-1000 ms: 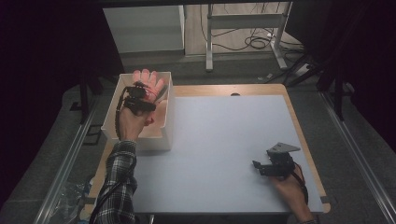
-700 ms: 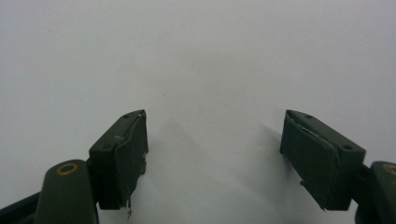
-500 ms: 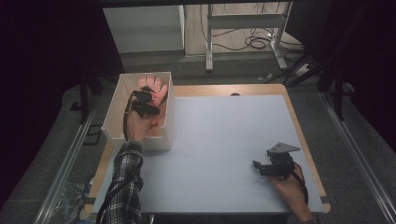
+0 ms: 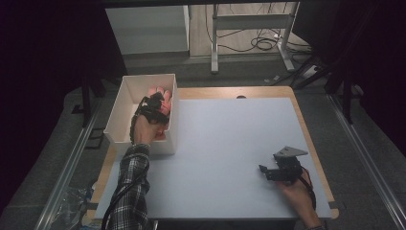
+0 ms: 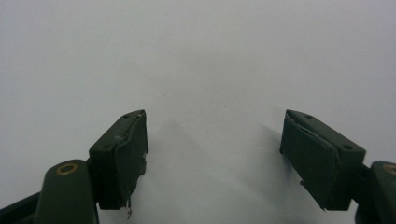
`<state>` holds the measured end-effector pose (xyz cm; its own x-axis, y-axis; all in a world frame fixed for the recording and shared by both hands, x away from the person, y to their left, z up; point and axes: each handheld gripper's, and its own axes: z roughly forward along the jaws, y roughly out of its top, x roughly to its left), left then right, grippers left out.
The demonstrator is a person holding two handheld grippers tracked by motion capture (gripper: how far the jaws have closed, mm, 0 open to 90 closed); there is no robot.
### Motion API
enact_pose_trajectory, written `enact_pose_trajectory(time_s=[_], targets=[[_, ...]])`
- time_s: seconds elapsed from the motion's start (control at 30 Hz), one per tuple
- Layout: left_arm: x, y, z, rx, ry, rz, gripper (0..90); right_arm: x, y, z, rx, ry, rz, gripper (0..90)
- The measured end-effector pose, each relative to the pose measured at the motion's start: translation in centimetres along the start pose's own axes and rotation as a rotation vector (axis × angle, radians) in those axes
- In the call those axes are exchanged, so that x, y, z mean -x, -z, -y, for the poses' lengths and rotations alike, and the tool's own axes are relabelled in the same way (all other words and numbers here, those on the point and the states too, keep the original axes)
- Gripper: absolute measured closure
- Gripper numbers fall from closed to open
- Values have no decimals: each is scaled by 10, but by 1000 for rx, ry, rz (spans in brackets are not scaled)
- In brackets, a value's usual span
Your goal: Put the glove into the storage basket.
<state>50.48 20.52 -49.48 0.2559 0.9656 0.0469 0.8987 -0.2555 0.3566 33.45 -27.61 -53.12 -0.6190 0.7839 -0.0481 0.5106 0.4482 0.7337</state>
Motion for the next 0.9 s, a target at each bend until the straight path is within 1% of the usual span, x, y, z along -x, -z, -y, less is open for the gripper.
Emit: enact_pose_trajectory(time_s=[0.03,0.07,0.13,0.17,0.23,0.27,0.33,0.37,0.57,0.6,0.63,0.7,0.9], targets=[[-2,0,0,-1,11,20,220,0,0,0,0,0,0,235],[-3,1,0,6,18,27,201,0,0,0,0,0,0,235],[-4,3,0,18,29,27,162,0,0,0,0,0,0,235],[-5,4,1,28,37,33,139,0,0,0,0,0,0,235],[-5,5,1,37,41,31,85,0,0,0,0,0,0,235],[-5,9,0,53,42,26,74,0,0,0,0,0,0,235],[-5,13,0,69,43,22,52,0,0,0,0,0,0,235],[-5,13,0,69,43,22,48,0,0,0,0,0,0,235],[-5,26,0,115,31,28,34,0,0,0,0,0,0,235],[-5,26,0,115,31,28,33,0,0,0,0,0,0,235],[-6,30,1,132,32,32,33,0,0,0,0,0,0,235],[-6,33,2,142,28,33,30,0,0,0,0,0,0,235],[-7,44,4,177,14,18,26,0,0,0,0,1,0,235]])
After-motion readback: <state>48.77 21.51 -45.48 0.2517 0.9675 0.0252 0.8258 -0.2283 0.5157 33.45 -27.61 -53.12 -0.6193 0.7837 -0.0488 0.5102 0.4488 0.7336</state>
